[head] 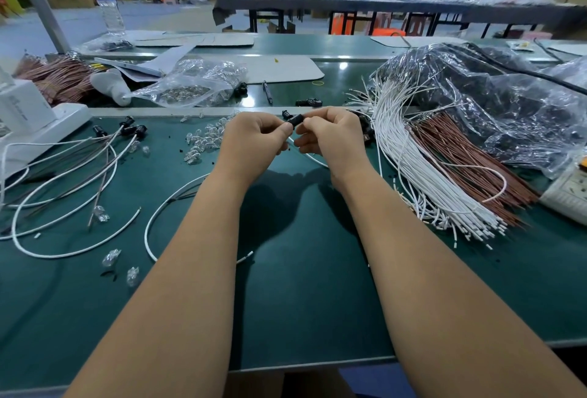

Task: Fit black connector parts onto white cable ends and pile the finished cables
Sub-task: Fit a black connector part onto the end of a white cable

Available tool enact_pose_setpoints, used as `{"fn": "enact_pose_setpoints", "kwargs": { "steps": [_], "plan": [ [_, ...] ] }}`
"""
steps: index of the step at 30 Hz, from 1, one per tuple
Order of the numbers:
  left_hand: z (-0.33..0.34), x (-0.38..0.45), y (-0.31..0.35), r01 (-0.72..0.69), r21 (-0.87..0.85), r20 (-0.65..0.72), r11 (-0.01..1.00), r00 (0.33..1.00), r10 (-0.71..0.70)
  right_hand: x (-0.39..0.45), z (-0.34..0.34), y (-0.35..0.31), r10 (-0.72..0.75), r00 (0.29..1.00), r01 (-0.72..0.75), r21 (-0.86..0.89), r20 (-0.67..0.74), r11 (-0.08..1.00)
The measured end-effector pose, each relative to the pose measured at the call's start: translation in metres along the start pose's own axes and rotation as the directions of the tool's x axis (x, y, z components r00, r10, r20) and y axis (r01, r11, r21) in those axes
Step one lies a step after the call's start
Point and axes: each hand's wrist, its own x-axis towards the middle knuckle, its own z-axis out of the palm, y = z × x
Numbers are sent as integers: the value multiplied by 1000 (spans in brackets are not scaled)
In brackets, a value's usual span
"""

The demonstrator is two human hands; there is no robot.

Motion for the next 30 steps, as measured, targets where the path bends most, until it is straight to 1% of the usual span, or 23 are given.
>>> {"fn": "enact_pose_setpoints", "kwargs": {
  "steps": [6,9,16,18,24,27,30],
  "plan": [
    [1,1,-3,-2,61,-7,998,1000,3,-1,4,3,-69,997,70,-84,21,994],
    [1,2,-4,18,40,-12,999,1000,-18,0,3,5,-98,995,98,-100,11,990],
    [1,3,-3,36,-63,70,997,997,-32,-1,2,3,-103,995,102,-54,-12,993],
    [0,3,-3,43,-70,86,997,996,-37,-2,3,3,-111,994,110,-39,-13,993],
    [0,3,-2,44,-67,145,997,989,-34,-1,2,4,-138,990,134,-95,-34,986],
    [1,3,-3,32,-71,144,997,989,-22,0,2,4,-135,990,132,-77,-32,988],
    [2,2,-4,27,-53,105,998,994,-22,0,1,4,-111,993,110,-33,-42,993]
  ]
}}
